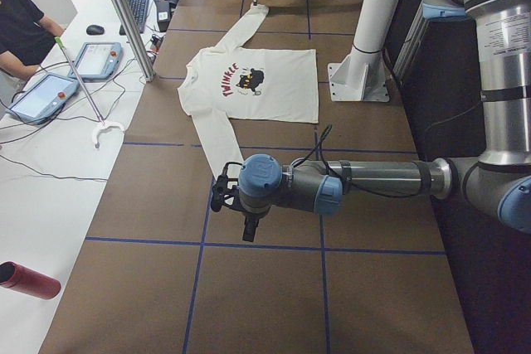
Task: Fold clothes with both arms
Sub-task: 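Reach the right gripper to the sleeve cuff nearest it and grasp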
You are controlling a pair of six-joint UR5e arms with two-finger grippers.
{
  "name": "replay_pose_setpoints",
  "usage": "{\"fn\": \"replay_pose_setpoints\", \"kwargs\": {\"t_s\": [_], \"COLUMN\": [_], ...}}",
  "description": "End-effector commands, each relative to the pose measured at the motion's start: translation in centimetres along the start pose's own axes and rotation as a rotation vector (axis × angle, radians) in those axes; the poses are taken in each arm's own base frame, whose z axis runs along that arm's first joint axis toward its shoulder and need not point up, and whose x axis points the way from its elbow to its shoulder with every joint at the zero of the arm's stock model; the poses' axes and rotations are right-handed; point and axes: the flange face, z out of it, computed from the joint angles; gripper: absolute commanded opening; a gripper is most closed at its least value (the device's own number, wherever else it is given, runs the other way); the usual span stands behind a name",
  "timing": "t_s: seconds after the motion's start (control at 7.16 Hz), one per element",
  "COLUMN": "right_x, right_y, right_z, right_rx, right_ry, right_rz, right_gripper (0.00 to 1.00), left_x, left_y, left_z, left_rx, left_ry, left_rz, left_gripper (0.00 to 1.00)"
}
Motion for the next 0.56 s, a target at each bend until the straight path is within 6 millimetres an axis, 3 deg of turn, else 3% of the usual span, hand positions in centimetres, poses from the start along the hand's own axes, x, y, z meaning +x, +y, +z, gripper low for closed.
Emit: {"fn": "replay_pose_setpoints", "kwargs": {"t_s": [0.0, 0.14, 0.42], "right_x": [-14.6, -26.6, -52.7], "right_y": [-0.4, 0.2, 0.1], "right_z": [-1.7, 0.5, 3.3], "right_rx": [0.012, -0.018, 0.136], "right_ry": [-0.145, -0.21, -0.156], "right_rz": [0.089, 0.168, 0.268], "right_gripper": [0.0, 0.0, 0.0], "left_x": [0.3, 0.4, 0.4], "left_y": [-0.2, -0.2, -0.4], "left_z": [-0.2, -0.3, -0.3], "left_rx": [0.02, 0.025, 0.033], "left_ry": [0.0, 0.0, 0.0], "left_rz": [0.026, 0.035, 0.046], "left_gripper": [1.0, 1.0, 1.0]}}
